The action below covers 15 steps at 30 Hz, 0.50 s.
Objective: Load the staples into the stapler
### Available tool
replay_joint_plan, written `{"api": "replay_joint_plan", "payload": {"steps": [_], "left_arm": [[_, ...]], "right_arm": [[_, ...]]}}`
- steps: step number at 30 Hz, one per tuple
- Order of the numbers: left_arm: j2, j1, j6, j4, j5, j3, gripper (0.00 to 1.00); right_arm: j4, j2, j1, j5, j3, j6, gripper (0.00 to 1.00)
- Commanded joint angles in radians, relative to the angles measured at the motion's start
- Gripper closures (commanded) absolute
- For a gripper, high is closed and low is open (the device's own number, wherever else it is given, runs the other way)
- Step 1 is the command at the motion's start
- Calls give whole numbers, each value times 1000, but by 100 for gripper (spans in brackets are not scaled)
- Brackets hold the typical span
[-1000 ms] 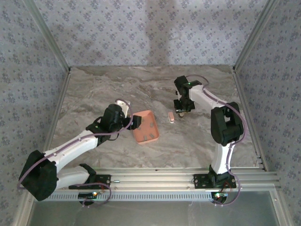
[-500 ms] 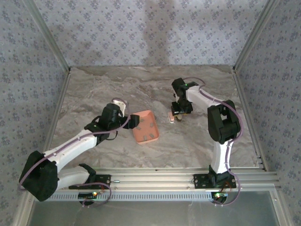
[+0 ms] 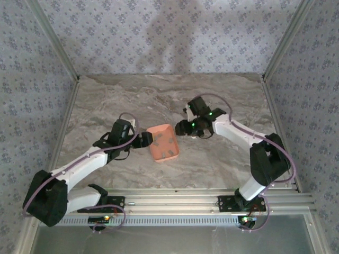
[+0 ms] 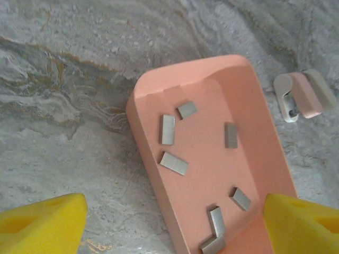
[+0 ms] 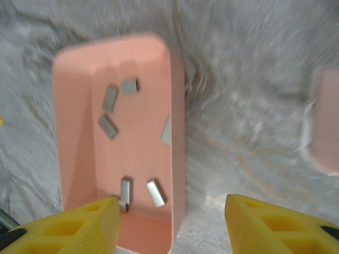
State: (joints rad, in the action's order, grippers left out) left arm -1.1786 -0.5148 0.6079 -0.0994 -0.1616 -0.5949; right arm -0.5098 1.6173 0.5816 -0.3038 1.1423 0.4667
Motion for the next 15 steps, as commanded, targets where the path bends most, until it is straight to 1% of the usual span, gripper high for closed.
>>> {"api": "replay_joint_plan", "payload": {"steps": [1,7,15], "left_arm": [[-62,6,12,83,-29,-2,14],[-203,2,-5,160,-66,-41,15],[-365,-28,-29,204,-113,-156,16]], "right_arm": [[77,42,34,-35,-39,90,44],[152,40,75,-42,-110,149,44],[93,-67,65,45,-184,150,43]]}}
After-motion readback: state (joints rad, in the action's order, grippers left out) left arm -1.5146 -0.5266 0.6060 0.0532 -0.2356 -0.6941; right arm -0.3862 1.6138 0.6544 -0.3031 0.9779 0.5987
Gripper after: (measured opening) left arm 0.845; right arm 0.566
